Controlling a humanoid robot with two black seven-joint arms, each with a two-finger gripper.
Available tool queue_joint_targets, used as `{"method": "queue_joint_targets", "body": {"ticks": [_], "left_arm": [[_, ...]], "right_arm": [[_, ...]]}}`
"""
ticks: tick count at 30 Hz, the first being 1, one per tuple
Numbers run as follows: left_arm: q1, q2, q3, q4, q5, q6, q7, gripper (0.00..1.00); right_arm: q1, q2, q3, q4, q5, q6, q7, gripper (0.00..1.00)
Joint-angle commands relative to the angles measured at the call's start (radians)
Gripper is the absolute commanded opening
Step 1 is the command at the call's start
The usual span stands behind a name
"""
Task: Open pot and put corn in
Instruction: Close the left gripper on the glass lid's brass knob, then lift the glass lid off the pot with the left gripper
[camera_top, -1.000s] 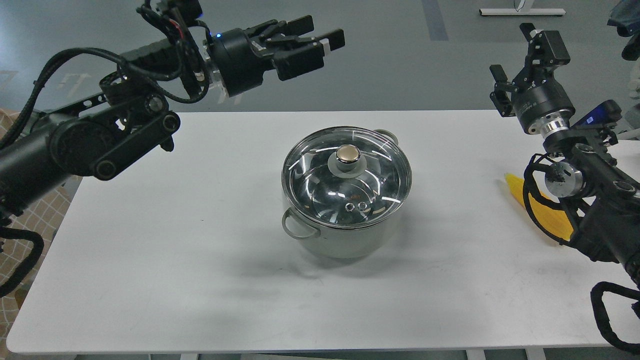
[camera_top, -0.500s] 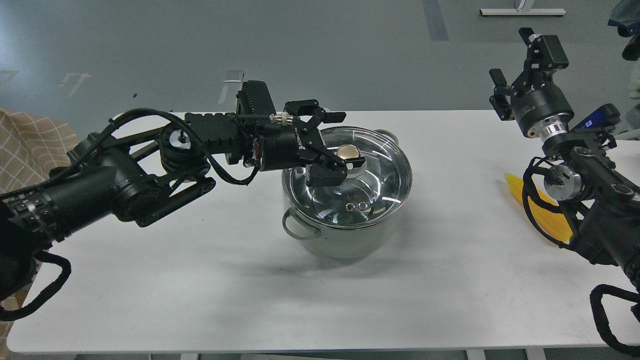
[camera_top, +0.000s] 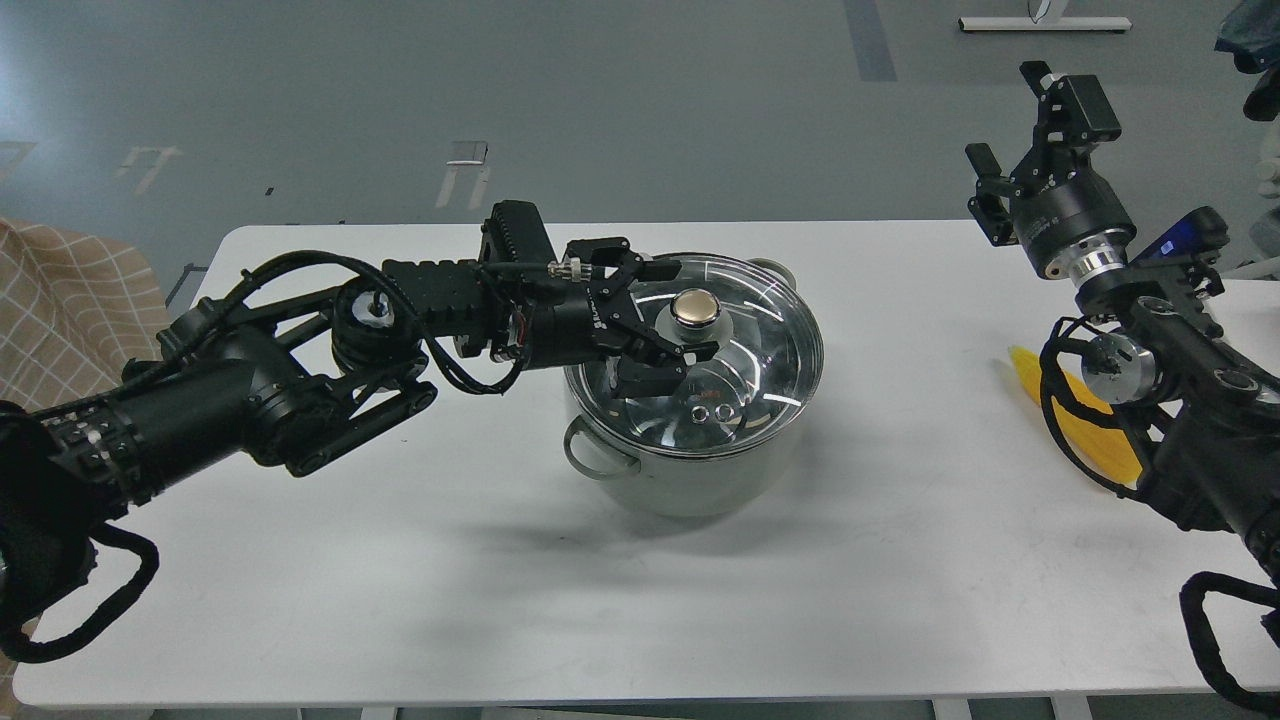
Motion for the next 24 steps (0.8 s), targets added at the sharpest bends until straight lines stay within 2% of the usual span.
{"method": "queue_joint_targets", "body": {"ticks": [1,3,4,6,7,8,13,14,22,24], "left_arm": [[0.005,0.001,-0.004,0.0,-0.01,0.0,0.0,0.67],[0.003,0.001,-0.002,0.0,-0.033,0.0,0.0,0.62],[0.003,0.0,-0.004,-0.001,-0.048,0.0,0.0,0.56],[0.002,0.0,-0.004,-0.001,-0.061,0.0,0.0,0.53],[-0.001,0.0,-0.004,-0.001,-0.062,0.0,0.0,0.47],[-0.002,0.0,-0.004,-0.001,-0.062,0.0,0.0,0.46],[-0.009,0.006,-0.004,-0.015,-0.062,-0.002,0.0,0.12],[-0.011,0.008,-0.002,-0.015,-0.062,-0.003,0.0,0.08],[-0.087,0.053,-0.011,-0.035,-0.082,-0.011,0.0,0.09],[-0.124,0.113,-0.01,-0.069,-0.13,-0.012,0.0,0.09]], "right_arm": [[0.0,0.0,-0.002,0.0,0.0,0.0,0.0,1.0],[-0.001,0.0,-0.003,0.0,0.0,0.0,0.0,1.0],[0.0,0.0,-0.003,0.0,0.0,0.0,0.0,1.0],[-0.001,0.0,-0.003,0.0,0.0,0.0,0.0,1.0],[-0.001,0.0,-0.003,0.0,0.0,0.0,0.0,1.0],[-0.001,0.0,-0.003,0.0,0.0,0.0,0.0,1.0],[-0.001,0.0,-0.003,0.0,0.0,0.0,0.0,1.0],[-0.001,0.0,-0.003,0.0,0.0,0.0,0.0,1.0],[-0.001,0.0,-0.003,0.0,0.0,0.0,0.0,1.0],[-0.001,0.0,-0.003,0.0,0.0,0.0,0.0,1.0]]}}
